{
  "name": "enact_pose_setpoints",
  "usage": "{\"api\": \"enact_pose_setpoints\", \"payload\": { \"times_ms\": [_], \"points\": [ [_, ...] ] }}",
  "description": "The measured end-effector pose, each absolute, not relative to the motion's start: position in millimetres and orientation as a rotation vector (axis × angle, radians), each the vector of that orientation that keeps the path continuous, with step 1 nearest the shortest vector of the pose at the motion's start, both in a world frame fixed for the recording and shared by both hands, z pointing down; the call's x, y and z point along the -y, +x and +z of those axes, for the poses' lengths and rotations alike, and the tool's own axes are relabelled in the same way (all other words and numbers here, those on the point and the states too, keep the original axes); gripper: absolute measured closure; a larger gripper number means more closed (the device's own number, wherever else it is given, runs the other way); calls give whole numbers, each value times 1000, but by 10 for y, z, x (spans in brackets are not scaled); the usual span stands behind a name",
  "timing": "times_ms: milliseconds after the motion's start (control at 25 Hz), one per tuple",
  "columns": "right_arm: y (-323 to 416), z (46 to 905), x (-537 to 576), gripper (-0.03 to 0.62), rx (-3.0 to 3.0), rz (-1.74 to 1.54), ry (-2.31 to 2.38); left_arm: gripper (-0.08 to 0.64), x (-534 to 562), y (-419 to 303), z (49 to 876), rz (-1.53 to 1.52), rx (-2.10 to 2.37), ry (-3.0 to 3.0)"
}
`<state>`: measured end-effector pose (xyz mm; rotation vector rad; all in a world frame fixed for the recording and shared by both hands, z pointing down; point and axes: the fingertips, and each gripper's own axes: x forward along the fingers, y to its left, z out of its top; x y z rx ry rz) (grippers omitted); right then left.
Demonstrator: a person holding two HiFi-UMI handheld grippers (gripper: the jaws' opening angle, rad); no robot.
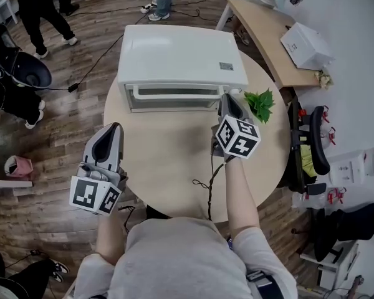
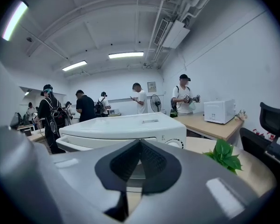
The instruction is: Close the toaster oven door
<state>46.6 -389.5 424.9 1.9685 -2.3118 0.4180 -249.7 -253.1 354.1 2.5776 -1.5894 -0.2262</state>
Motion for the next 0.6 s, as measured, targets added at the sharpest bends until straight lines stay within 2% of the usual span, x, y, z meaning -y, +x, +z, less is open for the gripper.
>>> {"api": "enact_pose_setpoints", "payload": {
  "times_ms": [600],
  "points": [
    [436,3760,3187,581,2431,151,1920,558,2675,-2110,3369,-257,1522,2649]
  ]
}}
